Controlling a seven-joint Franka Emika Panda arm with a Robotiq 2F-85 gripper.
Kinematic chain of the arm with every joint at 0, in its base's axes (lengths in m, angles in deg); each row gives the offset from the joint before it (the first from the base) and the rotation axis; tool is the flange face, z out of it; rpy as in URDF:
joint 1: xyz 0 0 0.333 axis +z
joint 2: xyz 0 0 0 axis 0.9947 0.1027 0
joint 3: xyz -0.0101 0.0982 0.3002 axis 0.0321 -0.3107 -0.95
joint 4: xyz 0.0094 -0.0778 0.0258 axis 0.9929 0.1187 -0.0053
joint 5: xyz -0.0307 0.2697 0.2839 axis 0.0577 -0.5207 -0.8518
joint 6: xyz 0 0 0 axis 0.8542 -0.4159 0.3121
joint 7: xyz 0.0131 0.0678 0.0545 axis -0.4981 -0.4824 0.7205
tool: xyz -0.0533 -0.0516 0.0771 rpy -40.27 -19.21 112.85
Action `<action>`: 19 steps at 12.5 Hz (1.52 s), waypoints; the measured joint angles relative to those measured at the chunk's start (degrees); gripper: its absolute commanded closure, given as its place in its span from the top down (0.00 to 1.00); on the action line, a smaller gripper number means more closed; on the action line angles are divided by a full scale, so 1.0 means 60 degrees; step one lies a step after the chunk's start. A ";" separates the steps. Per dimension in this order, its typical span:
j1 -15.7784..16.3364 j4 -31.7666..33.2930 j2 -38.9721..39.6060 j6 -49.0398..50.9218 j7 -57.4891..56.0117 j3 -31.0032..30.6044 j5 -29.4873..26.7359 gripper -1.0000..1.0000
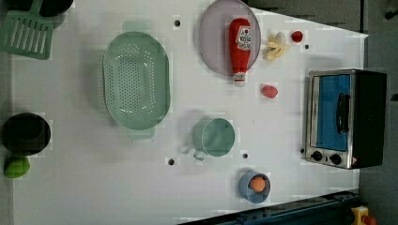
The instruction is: Pick ketchup from plate and place it on table.
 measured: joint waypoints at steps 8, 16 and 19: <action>0.0008 -0.0047 0.3039 -0.1708 -0.0051 -0.0462 -0.0068 1.00; 0.0275 0.0131 0.6046 -0.5379 -0.3139 -0.0643 -0.0029 1.00; 0.0463 0.0187 0.6844 -0.7118 -0.4694 -0.0528 -0.0047 1.00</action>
